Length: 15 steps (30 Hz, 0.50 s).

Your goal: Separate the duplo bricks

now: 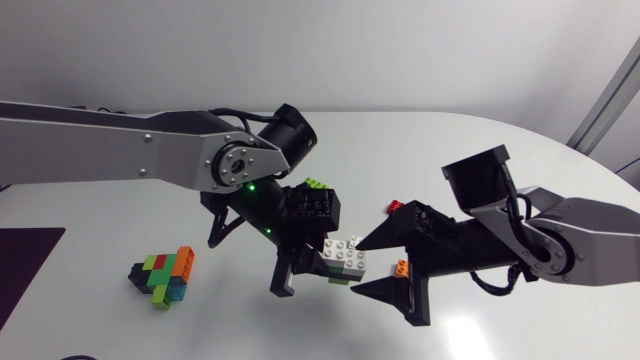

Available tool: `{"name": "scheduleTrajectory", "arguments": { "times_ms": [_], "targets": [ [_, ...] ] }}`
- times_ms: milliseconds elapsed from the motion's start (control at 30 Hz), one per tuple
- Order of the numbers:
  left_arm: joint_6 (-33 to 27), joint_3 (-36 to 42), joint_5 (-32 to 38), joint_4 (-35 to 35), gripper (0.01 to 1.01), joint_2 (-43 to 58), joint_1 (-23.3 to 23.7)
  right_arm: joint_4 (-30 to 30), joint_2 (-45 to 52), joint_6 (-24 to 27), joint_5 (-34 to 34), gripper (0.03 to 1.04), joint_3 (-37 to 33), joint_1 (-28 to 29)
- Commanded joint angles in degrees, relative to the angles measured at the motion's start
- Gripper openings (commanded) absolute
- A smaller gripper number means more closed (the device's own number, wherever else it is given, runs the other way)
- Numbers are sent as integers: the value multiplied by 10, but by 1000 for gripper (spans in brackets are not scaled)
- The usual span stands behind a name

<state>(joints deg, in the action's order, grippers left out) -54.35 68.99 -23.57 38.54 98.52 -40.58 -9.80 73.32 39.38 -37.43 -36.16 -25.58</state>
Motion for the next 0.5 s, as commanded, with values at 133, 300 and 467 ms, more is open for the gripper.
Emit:
{"name": "scheduleTrajectory", "arguments": {
  "times_ms": [133, 300, 467],
  "targets": [
    [2, 16, 0, -1, 356, 25, -3, 9, 10, -10, 3, 593, -13, -5],
    [2, 18, 0, -1, 356, 26, -3, 15, 9, -4, 3, 318, -9, -7],
    [3, 24, -1, -1, 356, 29, -2, 17, 15, 2, 4, 307, -5, -10]
  ]
}}
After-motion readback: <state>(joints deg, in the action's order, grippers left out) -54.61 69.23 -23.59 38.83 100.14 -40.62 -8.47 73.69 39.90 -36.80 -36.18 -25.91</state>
